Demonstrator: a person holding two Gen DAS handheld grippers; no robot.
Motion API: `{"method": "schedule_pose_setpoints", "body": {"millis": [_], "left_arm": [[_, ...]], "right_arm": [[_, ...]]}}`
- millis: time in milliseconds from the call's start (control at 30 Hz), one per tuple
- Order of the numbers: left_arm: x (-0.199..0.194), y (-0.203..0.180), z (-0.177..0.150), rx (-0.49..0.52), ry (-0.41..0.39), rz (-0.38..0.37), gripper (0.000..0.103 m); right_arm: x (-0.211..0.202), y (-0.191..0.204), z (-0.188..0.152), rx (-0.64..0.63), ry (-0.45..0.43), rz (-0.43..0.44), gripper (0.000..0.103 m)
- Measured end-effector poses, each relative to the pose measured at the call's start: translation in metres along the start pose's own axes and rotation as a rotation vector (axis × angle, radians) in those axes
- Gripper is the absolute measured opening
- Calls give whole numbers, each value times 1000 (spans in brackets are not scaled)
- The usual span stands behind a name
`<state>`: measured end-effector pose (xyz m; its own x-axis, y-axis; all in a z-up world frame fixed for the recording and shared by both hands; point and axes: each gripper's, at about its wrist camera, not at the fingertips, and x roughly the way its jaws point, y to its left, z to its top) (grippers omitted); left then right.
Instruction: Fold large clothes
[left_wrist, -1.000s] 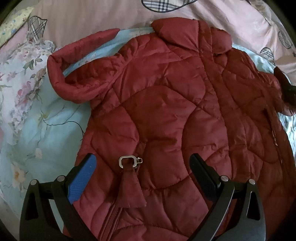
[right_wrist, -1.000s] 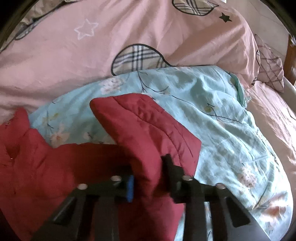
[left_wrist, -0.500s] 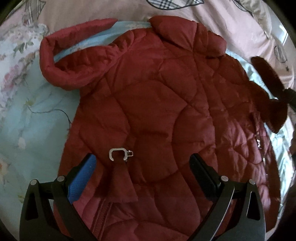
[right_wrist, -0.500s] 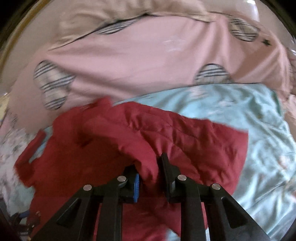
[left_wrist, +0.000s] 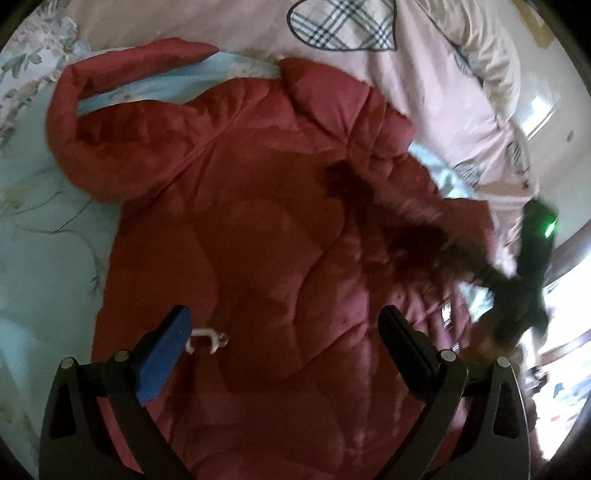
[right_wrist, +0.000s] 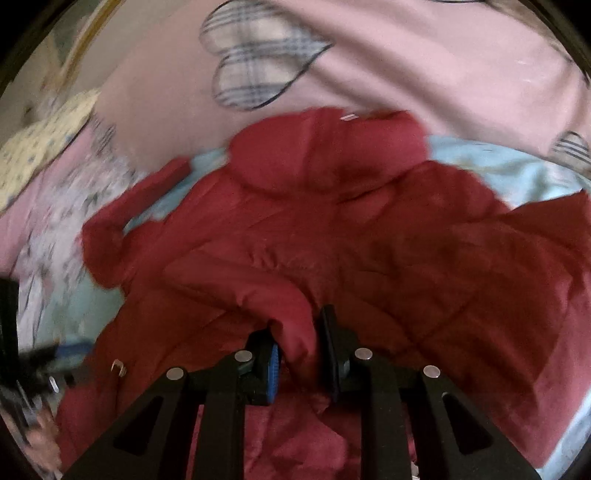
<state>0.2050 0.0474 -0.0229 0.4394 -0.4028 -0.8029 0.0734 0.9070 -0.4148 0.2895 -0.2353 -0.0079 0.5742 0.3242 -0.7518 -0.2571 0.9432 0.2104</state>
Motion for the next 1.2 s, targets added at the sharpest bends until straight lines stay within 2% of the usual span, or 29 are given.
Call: {"method": "schedule_pose_setpoints", "body": {"millis": [100, 233, 367, 400, 433, 533, 600, 667, 767, 833, 933, 1067, 1200], "left_arm": [[7, 3, 18, -34, 20, -68, 101], [21, 6, 41, -66, 37, -117, 101], [44, 17, 68, -151, 83, -229, 101], [50, 18, 72, -165, 92, -236, 101], [55, 18, 77, -175, 103, -249, 101], [77, 13, 88, -187, 153, -286, 101], [84, 7, 90, -164, 167, -276, 85], [88, 0, 89, -126, 182, -253, 39], [89, 0, 88, -99, 184, -217, 21], [85, 6, 88, -97, 167, -228, 14], [74, 13, 93, -76, 123, -204, 12], [55, 18, 102, 11, 36, -49, 11], [47, 22, 105, 81, -9, 72, 10]], "right_arm": [[10, 15, -2, -61, 0, 20, 21], [14, 29, -5, -123, -18, 40, 24], [21, 37, -6, -170, -15, 45, 24], [23, 39, -6, -179, -10, 45, 24], [27, 42, -5, -187, 1, 44, 25], [48, 48, -8, -233, 120, 15, 33], [50, 52, -11, -254, 120, -7, 33], [46, 49, -11, -242, 108, -4, 32], [39, 38, -10, -190, 95, 22, 32], [33, 31, -11, -159, 95, 45, 33], [12, 22, -13, -138, 56, 64, 36], [-23, -5, -7, -50, -45, 43, 36], [-46, -54, 3, 88, -139, -82, 37]]}}
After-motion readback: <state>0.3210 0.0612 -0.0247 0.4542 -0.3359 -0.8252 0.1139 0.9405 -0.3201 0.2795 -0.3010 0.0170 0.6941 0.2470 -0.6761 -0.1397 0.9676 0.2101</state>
